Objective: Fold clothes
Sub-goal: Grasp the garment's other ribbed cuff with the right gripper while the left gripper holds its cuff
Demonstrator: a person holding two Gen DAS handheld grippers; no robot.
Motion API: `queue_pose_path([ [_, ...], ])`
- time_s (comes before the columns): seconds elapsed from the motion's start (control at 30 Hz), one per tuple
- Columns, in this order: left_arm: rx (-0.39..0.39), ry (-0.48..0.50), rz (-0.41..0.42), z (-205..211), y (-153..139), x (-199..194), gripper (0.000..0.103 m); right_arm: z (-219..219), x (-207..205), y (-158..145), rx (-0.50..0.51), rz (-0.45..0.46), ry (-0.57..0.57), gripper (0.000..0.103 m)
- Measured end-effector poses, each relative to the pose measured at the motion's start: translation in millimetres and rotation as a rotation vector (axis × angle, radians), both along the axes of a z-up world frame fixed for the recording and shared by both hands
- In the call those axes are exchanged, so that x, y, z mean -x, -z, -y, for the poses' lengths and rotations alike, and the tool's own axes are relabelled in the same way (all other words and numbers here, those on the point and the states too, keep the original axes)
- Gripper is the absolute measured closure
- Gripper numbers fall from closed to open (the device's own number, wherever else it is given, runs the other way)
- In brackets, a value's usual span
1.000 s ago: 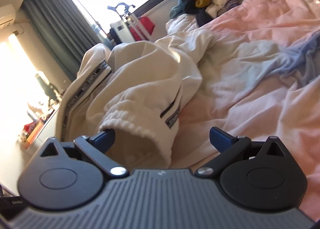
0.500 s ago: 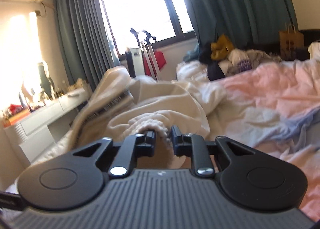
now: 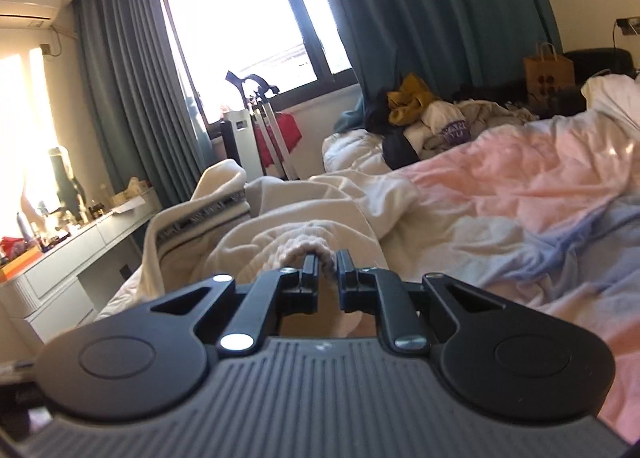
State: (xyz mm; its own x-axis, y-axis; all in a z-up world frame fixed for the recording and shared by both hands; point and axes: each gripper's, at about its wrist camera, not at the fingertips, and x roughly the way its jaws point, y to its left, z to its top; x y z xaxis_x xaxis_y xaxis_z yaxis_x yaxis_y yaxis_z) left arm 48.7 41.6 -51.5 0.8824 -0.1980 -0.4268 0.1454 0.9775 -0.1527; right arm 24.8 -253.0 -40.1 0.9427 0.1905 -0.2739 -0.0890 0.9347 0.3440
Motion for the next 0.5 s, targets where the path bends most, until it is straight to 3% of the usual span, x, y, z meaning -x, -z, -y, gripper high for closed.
queue_pose_path([
  [0.1, 0.062, -0.033, 0.016, -15.5, -6.1, -8.2, 0.088, -0.8, 3.9, 3.1, 0.032, -0.009, 0.025, 0.098],
  [0.27, 0.182, -0.093, 0.03, -48.8, -28.3, -16.5, 0.092, 1.3, 8.6, 8.3, 0.064, -0.054, 0.036, 0.1],
  [0.5, 0.156, -0.111, 0.026, -71.9, -46.1, -13.6, 0.094, -11.8, 29.2, 1.3, 0.073, -0.07, -0.043, 0.1],
])
